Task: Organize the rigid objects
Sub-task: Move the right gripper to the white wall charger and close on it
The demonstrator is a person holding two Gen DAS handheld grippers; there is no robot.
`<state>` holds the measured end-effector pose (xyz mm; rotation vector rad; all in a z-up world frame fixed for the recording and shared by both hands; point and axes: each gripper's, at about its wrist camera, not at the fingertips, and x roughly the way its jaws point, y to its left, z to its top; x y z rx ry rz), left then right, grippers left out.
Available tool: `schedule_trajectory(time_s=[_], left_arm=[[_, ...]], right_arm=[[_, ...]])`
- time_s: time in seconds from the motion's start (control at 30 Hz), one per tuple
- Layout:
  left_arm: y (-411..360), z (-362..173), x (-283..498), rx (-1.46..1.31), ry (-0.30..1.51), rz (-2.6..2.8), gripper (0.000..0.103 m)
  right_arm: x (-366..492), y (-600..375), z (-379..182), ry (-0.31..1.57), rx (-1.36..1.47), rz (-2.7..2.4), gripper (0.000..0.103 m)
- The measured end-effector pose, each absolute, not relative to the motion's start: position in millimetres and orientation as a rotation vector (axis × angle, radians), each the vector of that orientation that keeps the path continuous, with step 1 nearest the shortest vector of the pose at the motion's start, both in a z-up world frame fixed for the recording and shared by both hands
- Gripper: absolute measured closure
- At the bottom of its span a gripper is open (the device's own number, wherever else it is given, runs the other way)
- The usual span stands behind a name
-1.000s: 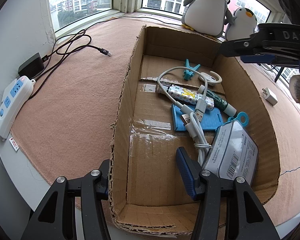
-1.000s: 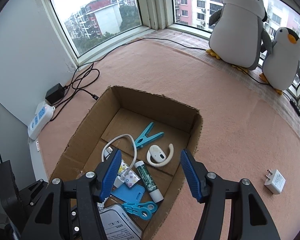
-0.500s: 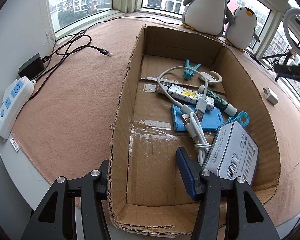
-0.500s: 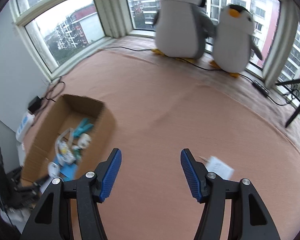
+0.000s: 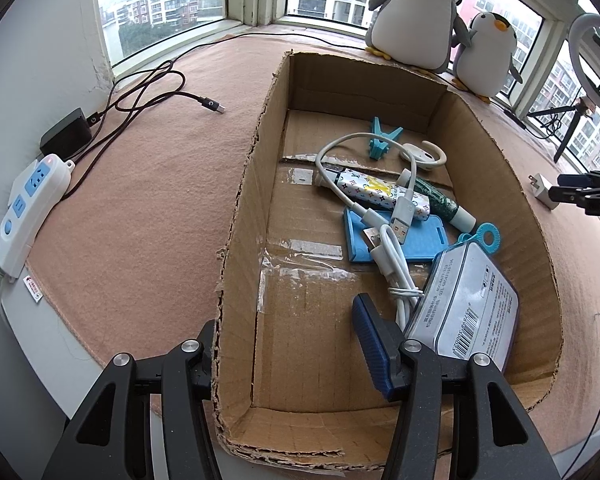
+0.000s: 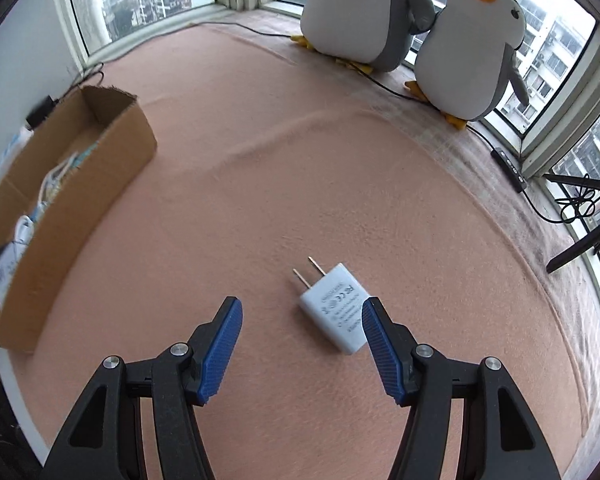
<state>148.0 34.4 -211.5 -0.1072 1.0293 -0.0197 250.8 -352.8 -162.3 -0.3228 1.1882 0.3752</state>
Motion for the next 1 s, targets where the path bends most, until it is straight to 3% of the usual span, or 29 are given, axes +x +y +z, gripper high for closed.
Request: schedule_trajectory(time_s=[0.23,0.3,0.83,1.0], left_arm=[[34.7,-211.7,148.0,-0.108,1.03,-0.019,0.046],[34.9,-211.9,147.9,-0.108,1.03,-0.02,0.046],[34.7,-212.3,148.1,-0.112,1.031,-0.02,0.045],[34.3,-212.8,147.8,-0.114,1.03,-0.019,0.045]], right_arm=[[255.7,-352.1,-176.0,1.21,-0.413,0.385,0.044],[256.6,-351.6,-177.7,1.204,-0.434,0.389,0.04],[269.0,-358.3,-191.4,1.247,-0.4,0.424,0.039],[264.6,-359.5,-192.1,1.277,-0.36,0.451,0.05]])
